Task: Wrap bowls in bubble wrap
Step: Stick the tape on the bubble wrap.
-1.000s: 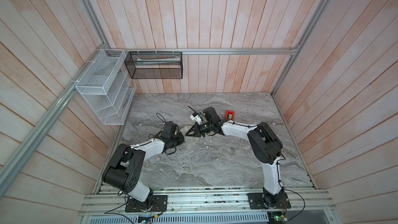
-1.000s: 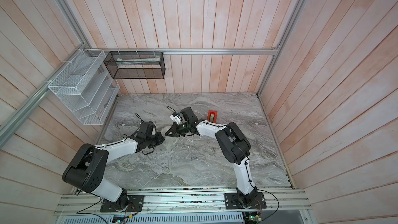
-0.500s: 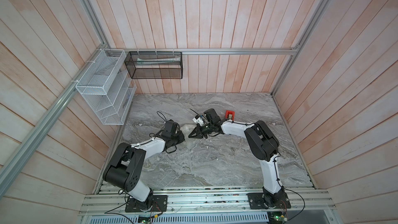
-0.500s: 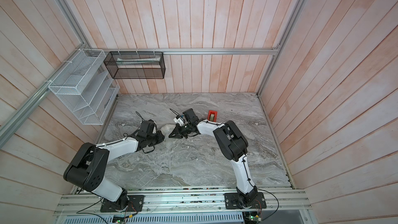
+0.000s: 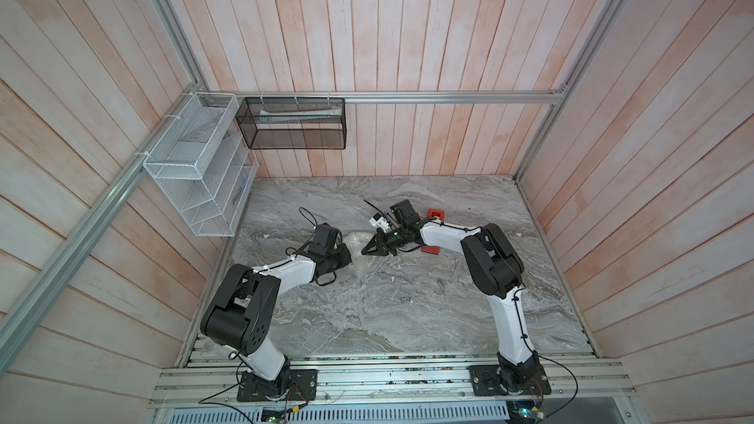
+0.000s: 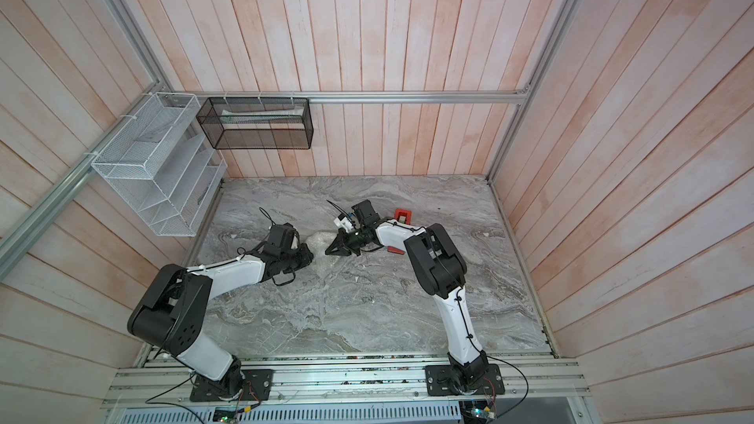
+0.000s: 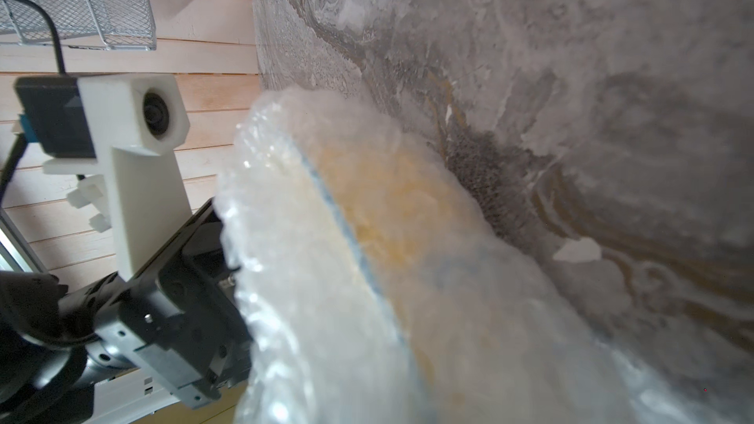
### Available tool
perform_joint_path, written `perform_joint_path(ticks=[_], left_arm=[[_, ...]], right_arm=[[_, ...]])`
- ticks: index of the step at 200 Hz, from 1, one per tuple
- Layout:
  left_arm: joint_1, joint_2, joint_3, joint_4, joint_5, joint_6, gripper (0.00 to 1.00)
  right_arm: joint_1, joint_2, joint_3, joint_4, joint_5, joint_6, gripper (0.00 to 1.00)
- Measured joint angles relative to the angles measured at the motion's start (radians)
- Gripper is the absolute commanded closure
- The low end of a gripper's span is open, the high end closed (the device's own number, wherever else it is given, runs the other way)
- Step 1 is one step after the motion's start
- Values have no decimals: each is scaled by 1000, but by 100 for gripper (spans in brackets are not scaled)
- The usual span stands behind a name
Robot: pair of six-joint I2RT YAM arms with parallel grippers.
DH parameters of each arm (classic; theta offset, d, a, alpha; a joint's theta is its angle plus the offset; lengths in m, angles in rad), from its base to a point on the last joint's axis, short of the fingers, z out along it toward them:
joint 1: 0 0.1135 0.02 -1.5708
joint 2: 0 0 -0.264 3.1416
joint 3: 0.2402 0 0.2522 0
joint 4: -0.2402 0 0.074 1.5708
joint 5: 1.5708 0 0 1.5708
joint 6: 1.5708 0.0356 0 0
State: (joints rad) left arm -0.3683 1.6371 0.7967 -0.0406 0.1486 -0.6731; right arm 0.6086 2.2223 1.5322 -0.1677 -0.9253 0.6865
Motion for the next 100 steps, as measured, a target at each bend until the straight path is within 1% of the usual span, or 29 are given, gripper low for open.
perform_joint_path(ticks=[22, 77, 100], left_arm=[[0, 0, 0, 1, 0, 0, 86], [1, 13, 10, 12, 3, -1, 86], [2, 22, 18, 15, 4, -2, 86]], right_arm=[[0, 6, 21, -37, 16, -16, 100], [11, 13, 71, -124, 107, -71, 100], [14, 16, 84, -140, 137, -98, 95]])
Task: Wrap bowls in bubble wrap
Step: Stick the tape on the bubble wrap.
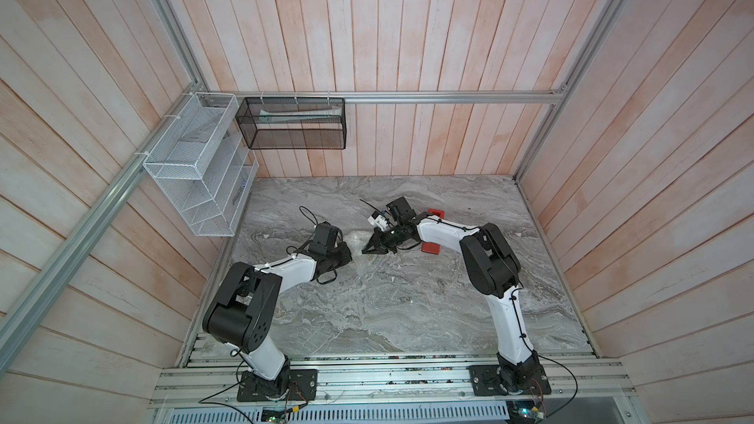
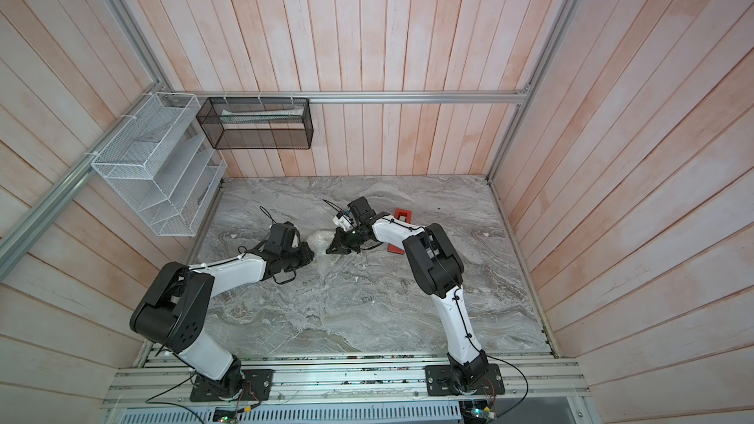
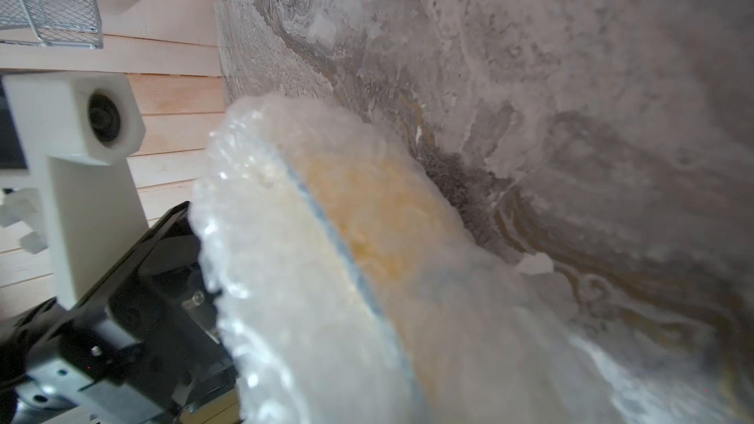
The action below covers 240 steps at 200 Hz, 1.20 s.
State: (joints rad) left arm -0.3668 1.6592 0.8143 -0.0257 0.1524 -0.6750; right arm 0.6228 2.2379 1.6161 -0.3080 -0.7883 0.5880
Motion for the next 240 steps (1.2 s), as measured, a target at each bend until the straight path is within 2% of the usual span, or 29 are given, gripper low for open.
perform_joint_path(ticks=[32, 45, 79, 171, 240], left_arm=[[0, 2, 0, 5, 0, -4, 86], [0, 5, 0, 9, 0, -6, 86], [-2, 14, 1, 27, 0, -10, 86], [-19, 23, 1, 43, 16, -10, 86], [-21, 35, 12, 40, 35, -10, 86]], right_arm=[[6, -1, 6, -3, 25, -43, 89], [10, -5, 5, 2, 32, -58, 83], [13, -21, -8, 31, 46, -73, 76], [14, -82, -76, 48, 103, -68, 75], [0, -114, -129, 162, 9, -8, 73]])
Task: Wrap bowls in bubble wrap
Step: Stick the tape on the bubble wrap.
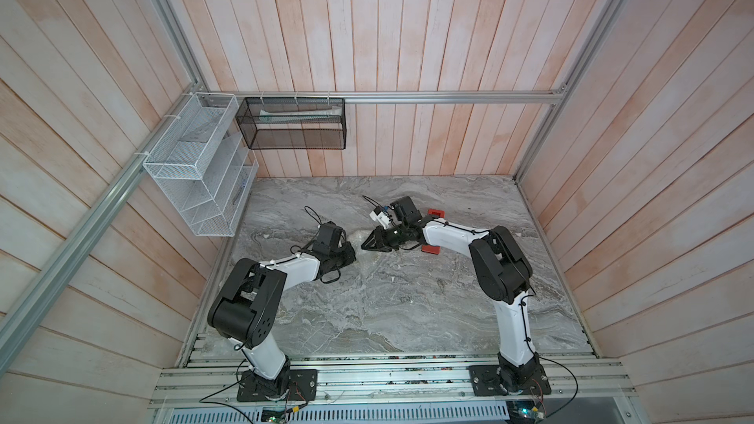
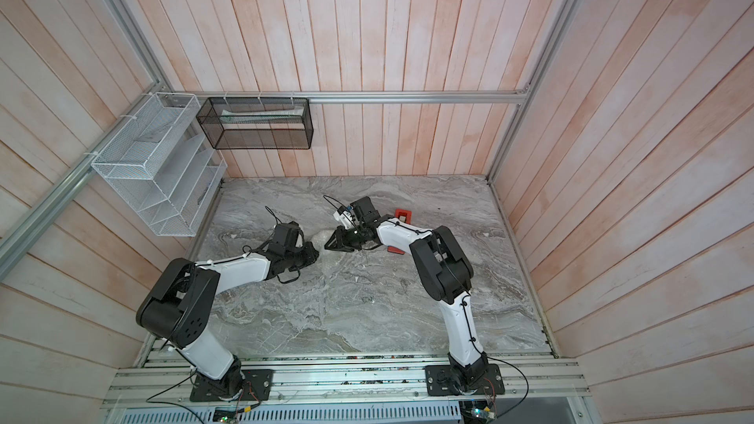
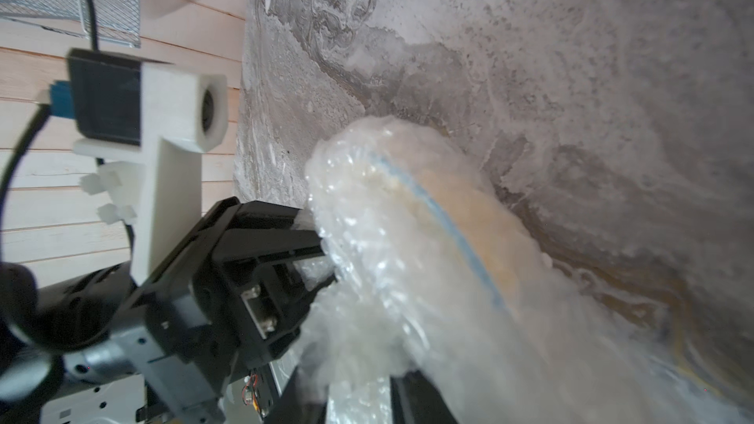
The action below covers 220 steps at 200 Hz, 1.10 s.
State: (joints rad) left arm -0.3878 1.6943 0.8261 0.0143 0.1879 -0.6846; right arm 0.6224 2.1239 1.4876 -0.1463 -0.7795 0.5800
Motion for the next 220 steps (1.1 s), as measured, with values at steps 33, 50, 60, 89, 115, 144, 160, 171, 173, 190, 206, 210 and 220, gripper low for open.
perform_joint_path(ticks=[33, 50, 60, 89, 115, 144, 160, 171, 173, 190, 206, 210, 220], left_arm=[[-2, 3, 2, -1, 11, 0, 86], [-2, 4, 4, -4, 14, 0, 86], [-2, 4, 5, -7, 14, 0, 86], [-5, 6, 8, -8, 14, 0, 86], [-7, 12, 14, -11, 16, 0, 86], [-12, 17, 21, -15, 16, 0, 86], [-13, 18, 23, -16, 16, 0, 86], [-14, 19, 25, -17, 16, -1, 86], [-14, 19, 26, -18, 16, 0, 86], [-16, 23, 32, -24, 16, -1, 86], [-19, 27, 37, -26, 16, -1, 86], [-20, 28, 37, -26, 16, -1, 86], [-21, 28, 39, -26, 16, -1, 86]], right_arm=[[-4, -10, -18, 19, -13, 4, 73], [-6, -19, -39, 20, -16, 3, 73], [-8, -27, -51, 22, -15, 3, 73], [-17, -63, -78, 23, -13, 0, 73], [-27, -106, -96, 41, -12, -1, 74], [-34, -137, -109, 79, -31, 3, 80], [-34, -144, -141, 119, -49, 11, 87], [-32, -146, -180, 158, -67, 29, 89], [-32, -146, -188, 165, -70, 33, 89], [-23, -146, -239, 195, -85, 56, 90], [-9, -146, -265, 212, -89, 71, 90], [-7, -146, -267, 215, -90, 72, 91], [-1, -146, -268, 226, -91, 76, 91]])
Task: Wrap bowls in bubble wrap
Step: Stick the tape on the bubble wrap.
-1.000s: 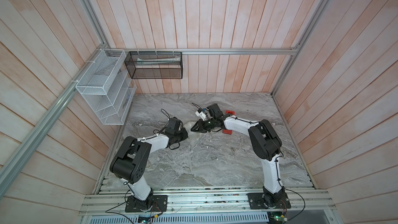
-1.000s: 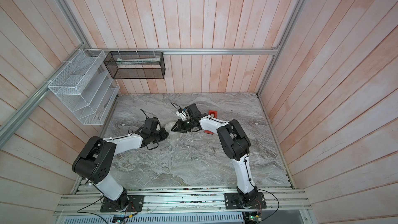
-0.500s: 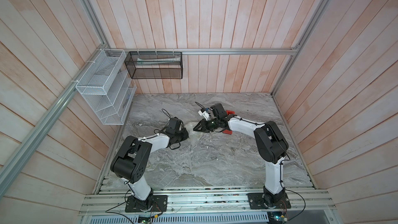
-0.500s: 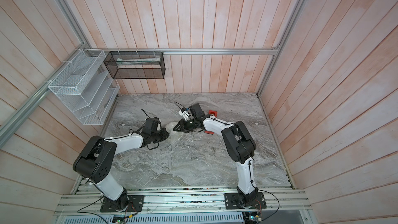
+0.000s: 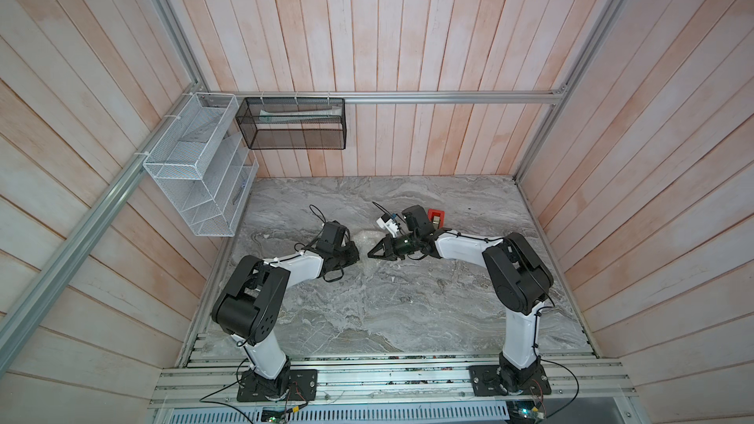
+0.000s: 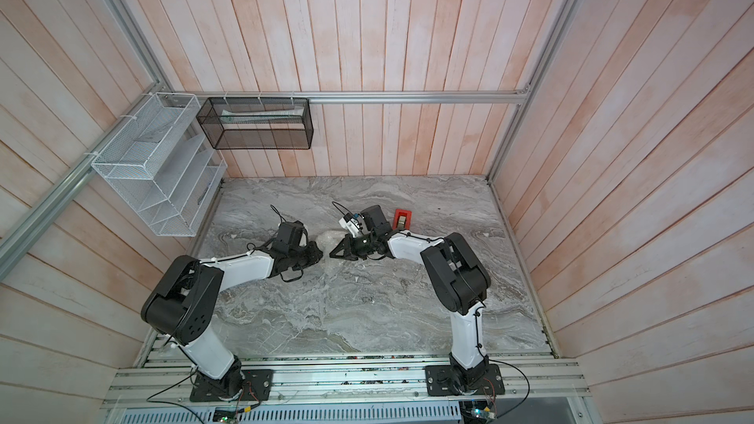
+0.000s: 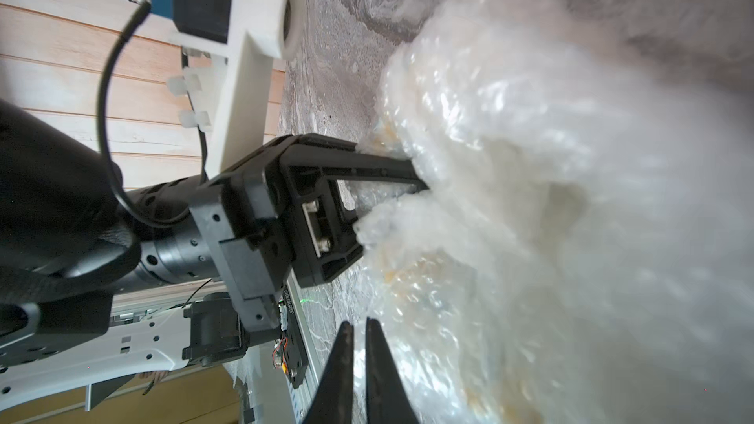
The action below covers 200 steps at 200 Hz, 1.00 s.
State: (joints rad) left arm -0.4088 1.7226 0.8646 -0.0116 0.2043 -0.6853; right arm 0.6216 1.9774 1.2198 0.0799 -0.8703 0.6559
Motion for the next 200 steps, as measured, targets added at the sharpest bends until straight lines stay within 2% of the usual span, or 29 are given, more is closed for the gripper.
perform_joint_path(ticks=[115, 200], left_arm=[[-7, 4, 11, -14, 0, 0, 86], [-7, 8, 19, -18, -8, -19, 86]], right_arm=[[-33, 109, 100, 21, 23, -7, 97], [-26, 198, 257, -172, 156, -66, 100]])
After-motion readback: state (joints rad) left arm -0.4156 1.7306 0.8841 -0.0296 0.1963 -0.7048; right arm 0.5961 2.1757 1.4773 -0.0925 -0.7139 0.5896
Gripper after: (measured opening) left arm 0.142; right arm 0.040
